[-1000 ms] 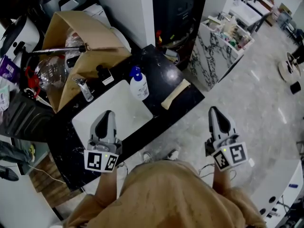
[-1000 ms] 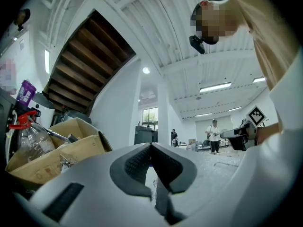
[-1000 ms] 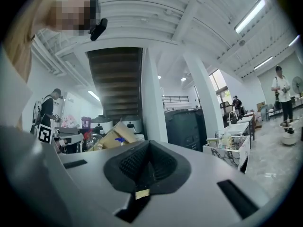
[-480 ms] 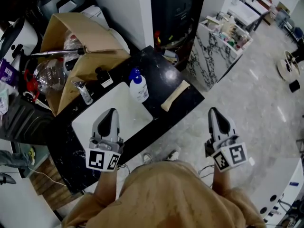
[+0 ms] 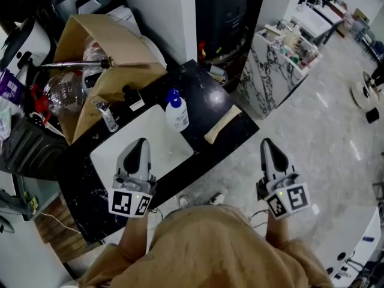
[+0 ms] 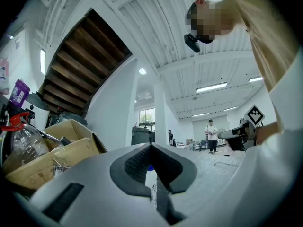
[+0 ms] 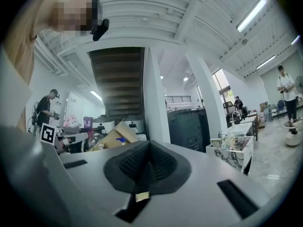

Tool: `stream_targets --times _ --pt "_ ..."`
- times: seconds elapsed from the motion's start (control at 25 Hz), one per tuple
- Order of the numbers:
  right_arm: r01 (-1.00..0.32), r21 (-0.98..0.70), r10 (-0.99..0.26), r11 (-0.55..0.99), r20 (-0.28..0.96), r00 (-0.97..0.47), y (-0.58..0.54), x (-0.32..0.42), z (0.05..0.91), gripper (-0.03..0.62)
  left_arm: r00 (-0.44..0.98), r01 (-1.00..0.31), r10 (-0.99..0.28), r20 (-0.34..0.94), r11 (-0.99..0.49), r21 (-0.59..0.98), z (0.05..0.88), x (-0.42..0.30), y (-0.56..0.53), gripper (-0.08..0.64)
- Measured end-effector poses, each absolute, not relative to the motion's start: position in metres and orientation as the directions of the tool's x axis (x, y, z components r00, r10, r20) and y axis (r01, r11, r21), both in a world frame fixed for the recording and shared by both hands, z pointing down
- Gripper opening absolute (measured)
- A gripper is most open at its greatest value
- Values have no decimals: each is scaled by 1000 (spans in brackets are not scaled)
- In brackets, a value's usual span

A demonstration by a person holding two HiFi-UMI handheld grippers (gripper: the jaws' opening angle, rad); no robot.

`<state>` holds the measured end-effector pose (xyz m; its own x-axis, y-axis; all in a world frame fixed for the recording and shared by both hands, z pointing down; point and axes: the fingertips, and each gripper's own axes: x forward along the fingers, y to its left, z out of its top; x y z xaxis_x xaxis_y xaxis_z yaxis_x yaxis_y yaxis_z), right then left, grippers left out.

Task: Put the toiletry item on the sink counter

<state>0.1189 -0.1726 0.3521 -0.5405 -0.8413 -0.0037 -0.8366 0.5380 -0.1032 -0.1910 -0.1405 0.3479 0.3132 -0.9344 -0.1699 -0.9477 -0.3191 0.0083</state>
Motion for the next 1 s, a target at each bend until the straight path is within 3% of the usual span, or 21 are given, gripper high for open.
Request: stream_targets --times 1.0 --pt "-804 -67 -806 591 8 -592 -190 124 355 3 276 -960 -945 -177 -281 3 343 -175 -150 3"
